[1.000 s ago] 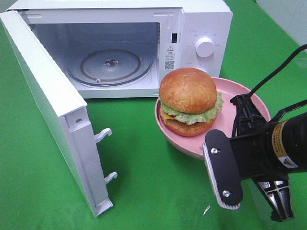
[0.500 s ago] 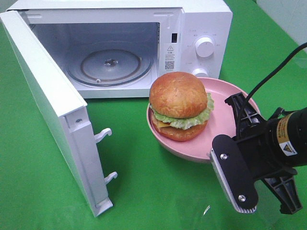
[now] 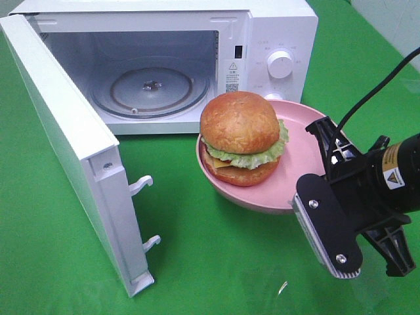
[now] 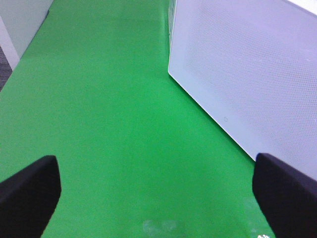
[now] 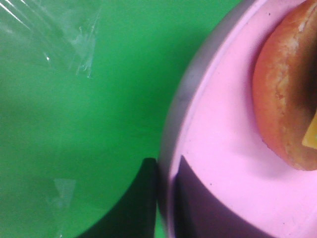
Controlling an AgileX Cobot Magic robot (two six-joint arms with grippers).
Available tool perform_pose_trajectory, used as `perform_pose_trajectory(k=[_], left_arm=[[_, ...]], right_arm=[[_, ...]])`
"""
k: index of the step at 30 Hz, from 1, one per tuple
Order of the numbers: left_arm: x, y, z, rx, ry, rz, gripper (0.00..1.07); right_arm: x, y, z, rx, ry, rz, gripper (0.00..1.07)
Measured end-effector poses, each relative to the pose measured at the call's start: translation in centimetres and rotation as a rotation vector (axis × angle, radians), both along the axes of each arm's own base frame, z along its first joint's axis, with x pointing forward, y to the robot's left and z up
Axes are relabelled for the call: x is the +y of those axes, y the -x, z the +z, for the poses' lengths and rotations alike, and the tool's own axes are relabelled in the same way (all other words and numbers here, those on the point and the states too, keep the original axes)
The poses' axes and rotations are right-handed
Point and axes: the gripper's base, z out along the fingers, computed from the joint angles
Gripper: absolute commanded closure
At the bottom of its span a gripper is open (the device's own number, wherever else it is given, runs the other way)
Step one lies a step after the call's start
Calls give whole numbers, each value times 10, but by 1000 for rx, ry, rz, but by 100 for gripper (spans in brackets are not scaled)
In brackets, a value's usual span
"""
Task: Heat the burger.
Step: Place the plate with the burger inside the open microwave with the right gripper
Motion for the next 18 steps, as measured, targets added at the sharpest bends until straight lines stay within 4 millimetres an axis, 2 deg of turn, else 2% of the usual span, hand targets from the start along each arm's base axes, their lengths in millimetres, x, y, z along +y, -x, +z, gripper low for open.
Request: perform_pose_trajectory(k=[18], left_arm=[[0,0,0,0,0,0,6]], right_arm=[[-11,-9,1,25,-53,7,106]])
